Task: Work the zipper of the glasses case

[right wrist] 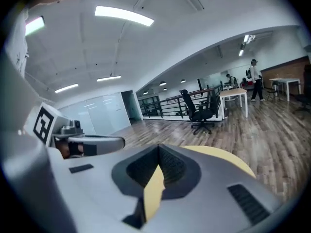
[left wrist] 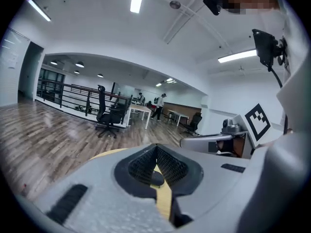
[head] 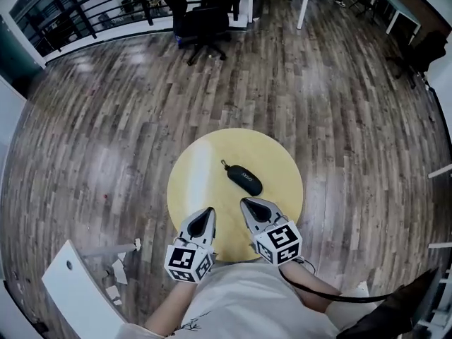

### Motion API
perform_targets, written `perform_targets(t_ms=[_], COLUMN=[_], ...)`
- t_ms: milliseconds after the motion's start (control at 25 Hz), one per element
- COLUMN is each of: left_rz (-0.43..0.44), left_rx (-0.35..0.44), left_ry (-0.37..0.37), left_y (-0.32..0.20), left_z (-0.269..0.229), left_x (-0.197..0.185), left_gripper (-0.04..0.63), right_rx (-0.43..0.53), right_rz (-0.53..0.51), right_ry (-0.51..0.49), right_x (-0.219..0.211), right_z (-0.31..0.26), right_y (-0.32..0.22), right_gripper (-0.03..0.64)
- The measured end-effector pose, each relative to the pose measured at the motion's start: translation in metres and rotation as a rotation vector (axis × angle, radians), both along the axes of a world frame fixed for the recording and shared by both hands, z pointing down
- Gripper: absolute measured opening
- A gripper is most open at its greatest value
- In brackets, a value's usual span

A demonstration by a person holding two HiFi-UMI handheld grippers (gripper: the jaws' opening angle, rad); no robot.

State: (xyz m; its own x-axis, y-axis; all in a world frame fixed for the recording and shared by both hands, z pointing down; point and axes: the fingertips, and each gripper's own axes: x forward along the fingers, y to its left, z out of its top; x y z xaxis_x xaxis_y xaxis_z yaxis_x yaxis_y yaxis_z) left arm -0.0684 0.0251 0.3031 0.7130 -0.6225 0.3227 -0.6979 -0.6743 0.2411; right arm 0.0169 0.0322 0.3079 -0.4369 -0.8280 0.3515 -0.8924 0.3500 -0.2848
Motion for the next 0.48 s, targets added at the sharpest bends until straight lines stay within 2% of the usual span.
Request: perform_targets(t_ms=[280, 480], left_rz=[-0.033, -0.002], left_rx=[0.027, 0.043], left_ry=[0.015, 0.0], left_y=[-0.007, 0.002], left_z=[-0.01, -0.016], left_x=[-0.011, 0.013], left_gripper=[0.006, 0.006], right_rx=[-0.037, -0.049], right_rz=[-0.042, -0.053], right_ry=[-0.047, -0.036], right_x=[-0.03, -0.024], right_z=[-0.004, -0.006], right_y=[-0.006, 0.007], right_gripper=[0.003, 0.003])
